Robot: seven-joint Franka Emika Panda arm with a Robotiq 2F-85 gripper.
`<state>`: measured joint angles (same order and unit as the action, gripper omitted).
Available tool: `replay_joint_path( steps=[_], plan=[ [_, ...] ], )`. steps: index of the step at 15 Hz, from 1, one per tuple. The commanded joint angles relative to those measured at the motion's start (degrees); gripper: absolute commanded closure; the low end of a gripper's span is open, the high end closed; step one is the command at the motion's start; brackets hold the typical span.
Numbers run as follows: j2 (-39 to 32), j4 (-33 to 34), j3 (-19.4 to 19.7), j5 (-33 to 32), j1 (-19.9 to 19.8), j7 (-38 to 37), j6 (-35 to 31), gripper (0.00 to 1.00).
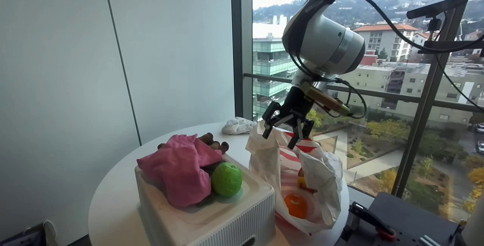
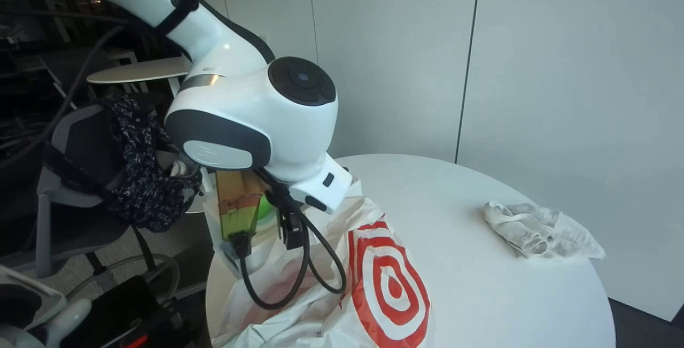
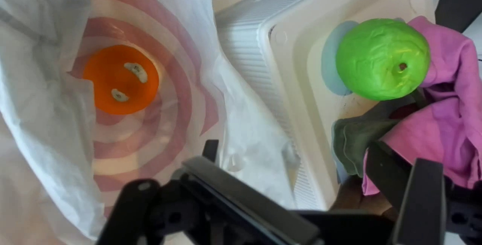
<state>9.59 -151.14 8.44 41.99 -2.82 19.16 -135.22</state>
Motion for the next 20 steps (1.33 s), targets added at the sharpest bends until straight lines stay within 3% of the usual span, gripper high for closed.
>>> replay_joint_path(
  steps=[1,4,8,15,20],
  plan=[
    [3.34,-2.51,0.94,-0.92,-1.98,-1.88,1.49,0.00],
    [1.03,-2.95,1.01,-1.03,-2.36,-2.09,1.49,0.00],
    [-7.14,-1.76,-1.28,0.52,-0.60,-0.95,-3.56,0.00],
    [-23.44,1.16,-6.25,-3.37,0.74,-8.43,-21.80,0.00],
    [-28.59,0.66,-4.39,-6.00,3.75,-12.94,-25.83,0.00]
  ],
)
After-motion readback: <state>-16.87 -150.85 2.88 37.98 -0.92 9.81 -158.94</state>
